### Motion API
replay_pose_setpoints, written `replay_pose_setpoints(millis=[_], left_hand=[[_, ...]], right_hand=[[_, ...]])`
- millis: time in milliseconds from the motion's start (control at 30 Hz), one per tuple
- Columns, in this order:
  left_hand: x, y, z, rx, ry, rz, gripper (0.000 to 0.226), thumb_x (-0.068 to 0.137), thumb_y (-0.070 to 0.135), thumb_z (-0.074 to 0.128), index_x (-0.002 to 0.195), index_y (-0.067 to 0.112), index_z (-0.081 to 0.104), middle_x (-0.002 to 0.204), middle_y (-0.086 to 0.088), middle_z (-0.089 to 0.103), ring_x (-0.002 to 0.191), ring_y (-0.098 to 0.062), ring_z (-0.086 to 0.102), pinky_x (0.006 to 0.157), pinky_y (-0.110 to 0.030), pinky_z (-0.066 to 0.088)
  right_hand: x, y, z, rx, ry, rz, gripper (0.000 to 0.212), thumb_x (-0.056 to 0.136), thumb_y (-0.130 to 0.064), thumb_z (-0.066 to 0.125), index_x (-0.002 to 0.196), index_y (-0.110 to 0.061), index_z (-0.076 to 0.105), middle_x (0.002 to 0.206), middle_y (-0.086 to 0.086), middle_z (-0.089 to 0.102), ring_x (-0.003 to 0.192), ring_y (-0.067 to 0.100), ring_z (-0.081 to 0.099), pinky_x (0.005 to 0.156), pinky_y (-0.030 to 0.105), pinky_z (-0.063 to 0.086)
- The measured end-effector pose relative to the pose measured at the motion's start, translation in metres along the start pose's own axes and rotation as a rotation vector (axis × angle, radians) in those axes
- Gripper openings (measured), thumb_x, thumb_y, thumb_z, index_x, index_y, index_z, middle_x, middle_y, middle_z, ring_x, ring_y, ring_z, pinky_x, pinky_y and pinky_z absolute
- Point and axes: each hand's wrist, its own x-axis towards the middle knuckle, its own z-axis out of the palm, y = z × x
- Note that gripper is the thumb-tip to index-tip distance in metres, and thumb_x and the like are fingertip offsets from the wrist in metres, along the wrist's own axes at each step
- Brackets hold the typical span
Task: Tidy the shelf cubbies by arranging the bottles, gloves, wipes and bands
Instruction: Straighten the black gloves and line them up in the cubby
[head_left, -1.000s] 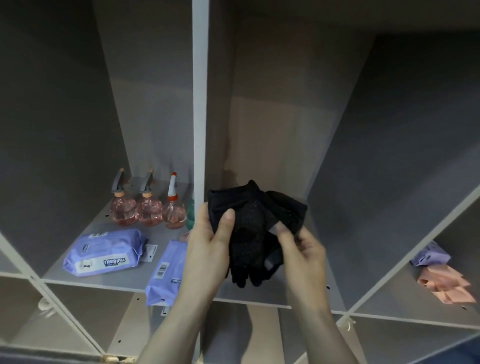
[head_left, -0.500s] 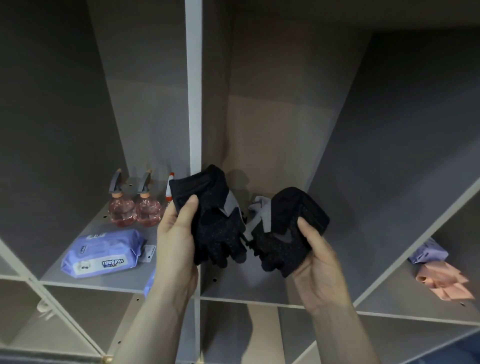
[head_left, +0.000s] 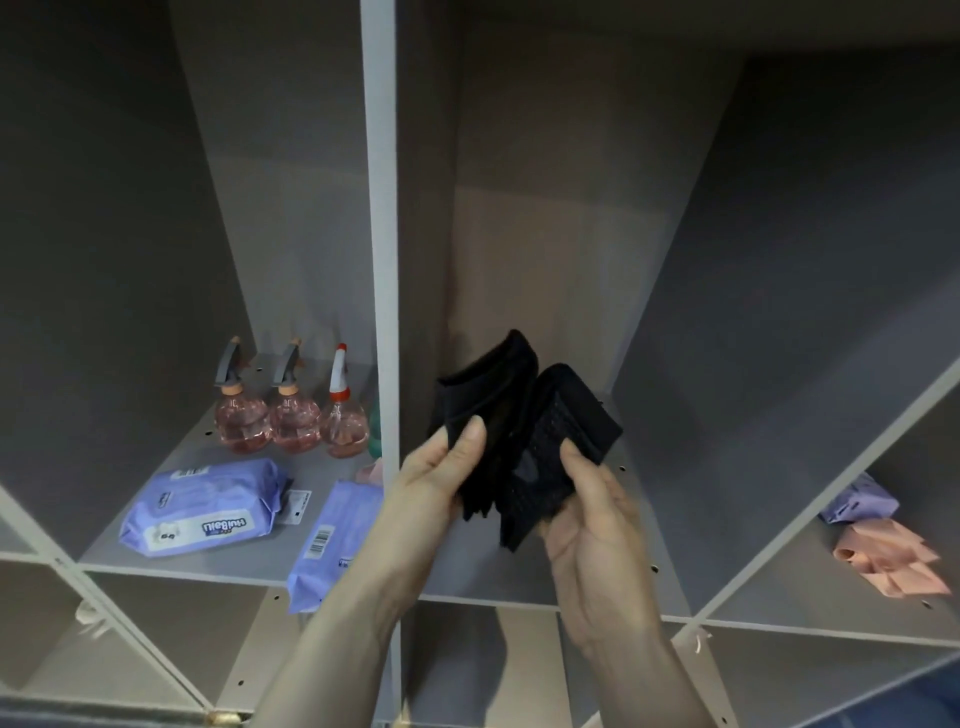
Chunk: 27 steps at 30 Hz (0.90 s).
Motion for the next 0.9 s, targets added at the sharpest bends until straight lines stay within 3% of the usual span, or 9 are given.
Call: replay_pose_setpoints(millis=[133, 267, 367, 433, 533, 633, 767, 833, 900], left_hand=[[0.006, 0.003, -0.001, -0.195, 0.093, -0.047, 0.036, 0.095, 0.019, 0.045, 0.128, 0.009, 0.057, 0.120, -0.007, 0.068, 0.115, -0.019, 0.062, 0.106, -0.039, 0.041], [0.007, 0.002, -0.005, -0.084, 0.155, -0.005, 0.026, 0.095, 0.018, 0.049, 0.116, 0.015, 0.063, 0.112, -0.003, 0.072, 0.108, -0.015, 0.065, 0.105, -0.038, 0.043], [0.000, -0.004, 0.003, 0.110, 0.043, 0.015, 0.023, 0.094, 0.016, 0.050, 0.111, 0.016, 0.065, 0.113, -0.003, 0.071, 0.113, -0.017, 0.063, 0.106, -0.035, 0.042], [-0.003, -0.011, 0.009, 0.312, -0.064, 0.071, 0.028, 0.096, 0.012, 0.047, 0.119, 0.019, 0.062, 0.121, -0.001, 0.068, 0.120, -0.013, 0.058, 0.107, -0.028, 0.041], [-0.001, -0.018, 0.007, 0.518, -0.199, 0.125, 0.041, 0.097, 0.021, 0.049, 0.138, 0.027, 0.048, 0.143, 0.012, 0.049, 0.135, 0.001, 0.038, 0.117, -0.030, 0.026], [0.002, -0.018, 0.000, 0.576, -0.296, 0.120, 0.065, 0.083, 0.022, 0.047, 0.143, 0.043, 0.033, 0.154, 0.026, 0.023, 0.141, 0.010, 0.013, 0.121, -0.035, 0.013], [0.004, -0.026, -0.006, 0.859, -0.361, 0.220, 0.065, 0.078, 0.038, 0.038, 0.131, 0.070, 0.021, 0.153, 0.035, -0.003, 0.140, 0.013, -0.011, 0.122, -0.038, 0.001], [0.005, -0.033, -0.010, 1.024, -0.380, 0.262, 0.063, 0.081, 0.033, 0.035, 0.127, 0.072, 0.019, 0.153, 0.034, -0.006, 0.140, 0.012, -0.014, 0.121, -0.037, -0.006], [0.005, -0.035, -0.008, 0.912, -0.353, 0.277, 0.058, 0.082, 0.024, 0.039, 0.121, 0.068, 0.040, 0.154, 0.028, 0.014, 0.142, 0.011, 0.000, 0.121, -0.031, 0.001]], right_hand=[[0.000, -0.002, -0.002, 0.058, 0.015, -0.005, 0.048, 0.081, -0.024, 0.055, 0.127, -0.009, 0.057, 0.118, 0.010, 0.069, 0.113, 0.022, 0.063, 0.106, 0.042, 0.041], [0.004, 0.000, -0.007, 0.007, 0.007, -0.034, 0.045, 0.085, -0.029, 0.053, 0.127, -0.014, 0.056, 0.118, 0.007, 0.069, 0.111, 0.019, 0.065, 0.106, 0.043, 0.041], [0.004, 0.009, -0.006, -0.131, -0.024, -0.032, 0.047, 0.084, -0.035, 0.055, 0.128, -0.018, 0.058, 0.119, 0.002, 0.069, 0.115, 0.017, 0.062, 0.109, 0.043, 0.038], [0.001, 0.015, -0.002, -0.190, -0.047, -0.043, 0.045, 0.081, -0.039, 0.059, 0.121, -0.019, 0.063, 0.115, -0.001, 0.071, 0.115, 0.014, 0.062, 0.107, 0.037, 0.040], [-0.002, 0.020, 0.001, -0.203, -0.102, -0.082, 0.069, 0.071, -0.060, 0.069, 0.126, -0.020, 0.060, 0.124, -0.002, 0.066, 0.121, 0.011, 0.058, 0.108, 0.036, 0.037], [-0.001, 0.013, 0.001, -0.138, -0.165, -0.055, 0.061, 0.082, -0.054, 0.061, 0.133, -0.021, 0.055, 0.133, -0.003, 0.060, 0.126, 0.011, 0.053, 0.107, 0.032, 0.042], [0.002, -0.001, -0.005, -0.026, -0.239, 0.025, 0.073, 0.077, -0.057, 0.064, 0.135, -0.015, 0.052, 0.134, 0.007, 0.059, 0.125, 0.021, 0.055, 0.104, 0.039, 0.046], [0.004, -0.003, -0.011, -0.071, -0.174, 0.061, 0.053, 0.085, -0.039, 0.062, 0.129, -0.011, 0.057, 0.124, 0.011, 0.065, 0.115, 0.023, 0.063, 0.097, 0.038, 0.052], [0.010, -0.001, -0.019, -0.118, -0.044, 0.065, 0.038, 0.088, -0.022, 0.061, 0.123, -0.008, 0.062, 0.116, 0.013, 0.069, 0.107, 0.023, 0.067, 0.089, 0.036, 0.056]])
